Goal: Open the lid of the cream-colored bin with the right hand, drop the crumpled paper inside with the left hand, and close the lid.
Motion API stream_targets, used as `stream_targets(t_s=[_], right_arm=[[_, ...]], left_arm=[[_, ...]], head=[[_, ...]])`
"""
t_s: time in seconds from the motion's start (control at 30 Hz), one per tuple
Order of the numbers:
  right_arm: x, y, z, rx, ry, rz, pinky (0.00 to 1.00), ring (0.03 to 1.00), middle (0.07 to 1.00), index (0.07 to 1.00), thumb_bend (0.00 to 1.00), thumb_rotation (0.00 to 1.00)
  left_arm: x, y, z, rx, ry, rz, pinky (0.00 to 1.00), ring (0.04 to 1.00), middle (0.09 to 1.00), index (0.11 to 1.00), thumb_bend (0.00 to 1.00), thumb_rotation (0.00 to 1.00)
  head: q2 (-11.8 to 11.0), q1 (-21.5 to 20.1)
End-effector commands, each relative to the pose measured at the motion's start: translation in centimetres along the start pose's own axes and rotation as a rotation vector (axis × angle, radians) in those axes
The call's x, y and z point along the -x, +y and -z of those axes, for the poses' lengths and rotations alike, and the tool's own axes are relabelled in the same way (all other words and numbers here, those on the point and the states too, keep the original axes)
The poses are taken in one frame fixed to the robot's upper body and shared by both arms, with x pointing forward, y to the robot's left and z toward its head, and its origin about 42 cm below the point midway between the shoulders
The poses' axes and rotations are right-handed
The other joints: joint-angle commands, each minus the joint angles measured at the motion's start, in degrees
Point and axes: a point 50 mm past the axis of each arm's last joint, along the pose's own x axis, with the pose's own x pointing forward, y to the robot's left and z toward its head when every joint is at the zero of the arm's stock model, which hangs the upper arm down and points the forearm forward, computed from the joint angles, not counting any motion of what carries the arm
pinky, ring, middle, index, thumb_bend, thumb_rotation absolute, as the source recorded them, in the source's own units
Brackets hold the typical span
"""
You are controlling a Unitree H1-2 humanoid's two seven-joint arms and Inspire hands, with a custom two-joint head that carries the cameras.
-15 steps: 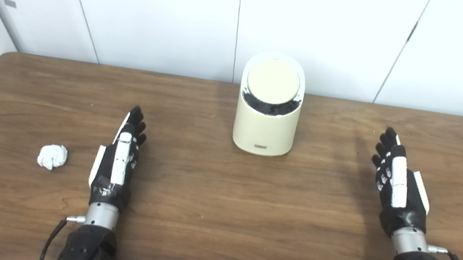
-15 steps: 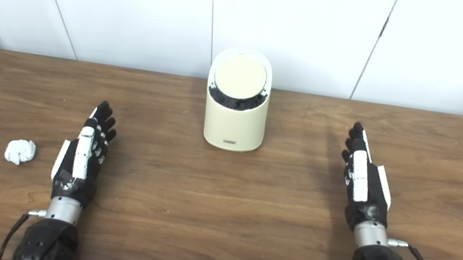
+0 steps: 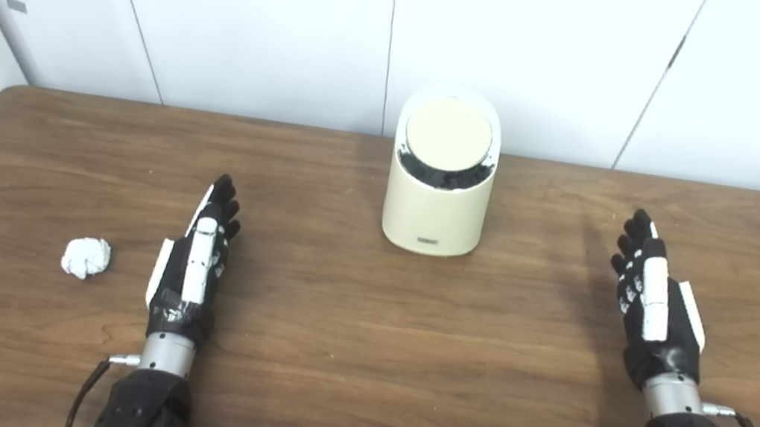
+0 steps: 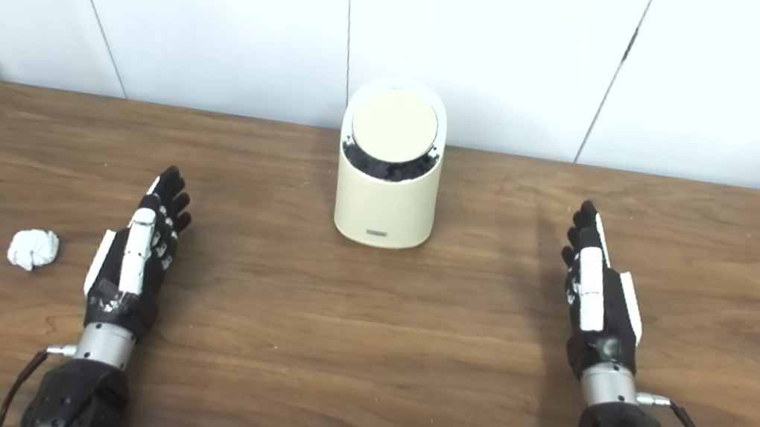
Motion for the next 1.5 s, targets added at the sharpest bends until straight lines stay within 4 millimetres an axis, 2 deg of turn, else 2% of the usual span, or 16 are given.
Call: stream_targets(t_s=[0.0,0.23,0.47,0.63,0.9,0.97,1.1,1.2,1.37,1.47], right_arm=[[-1.0,0.1,-2.1,0.007,-0.086,-0.004,1.00,1.000,1.000,0.991,0.51,1.00],[-0.9,0.1,-2.2,0.010,-0.089,-0.007,1.00,1.000,1.000,0.990,0.51,1.00],[-0.6,0.0,-2.0,0.000,-0.085,-0.007,1.00,1.000,1.000,0.988,0.52,1.00],[-0.5,-0.2,-2.2,0.018,-0.094,-0.007,1.00,1.000,1.000,0.988,0.51,1.00],[-2.0,-0.9,-3.5,0.006,-0.123,-0.023,1.00,1.000,1.000,0.998,0.55,1.00],[-2.4,-1.2,-4.0,0.028,-0.132,-0.032,1.00,1.000,1.000,1.000,0.58,0.97],[-2.9,-1.8,-4.7,0.048,-0.138,-0.054,1.00,1.000,1.000,0.998,0.64,0.80],[-3.2,-1.8,-5.4,0.064,-0.145,-0.065,1.00,1.000,0.999,0.992,0.66,0.73],[-4.1,-0.9,-7.4,0.124,-0.170,-0.101,1.00,1.000,1.000,0.997,0.66,0.67],[-4.5,-0.2,-8.5,0.153,-0.182,-0.114,1.00,1.000,1.000,0.993,0.65,0.66]], left_arm=[[-0.6,-0.2,-0.7,-0.002,-0.042,0.015,1.00,1.000,1.000,1.000,0.34,0.94],[-0.6,-0.2,-0.6,-0.007,-0.044,0.017,1.00,1.000,1.000,1.000,0.34,0.95],[-0.2,-0.4,-0.4,-0.017,-0.040,0.015,1.00,1.000,1.000,1.000,0.34,0.95],[0.1,-0.3,-0.3,-0.010,-0.043,0.007,1.00,1.000,1.000,1.000,0.34,0.94],[0.3,-0.8,-0.2,-0.016,-0.038,0.009,1.00,1.000,1.000,1.000,0.40,0.89],[0.4,-1.0,-0.1,-0.017,-0.032,0.009,1.00,1.000,1.000,1.000,0.40,0.87],[0.6,-1.3,0.0,-0.009,-0.028,0.011,1.00,1.000,1.000,1.000,0.36,0.81],[0.8,-1.4,0.1,-0.012,-0.026,0.005,1.00,1.000,1.000,1.000,0.34,0.77],[1.0,-1.6,0.2,-0.033,-0.017,0.020,1.00,1.000,1.000,1.000,0.32,0.67],[1.1,-1.7,0.4,-0.041,-0.021,0.026,1.00,1.000,1.000,1.000,0.34,0.65]], head=[[0.0,0.1],[0.0,0.1],[-2.0,-0.5],[-2.3,-0.8],[-3.3,-1.0],[-3.6,-0.8],[-4.2,-0.7],[-4.7,-0.8],[-5.9,-0.9],[-6.6,-1.0]])
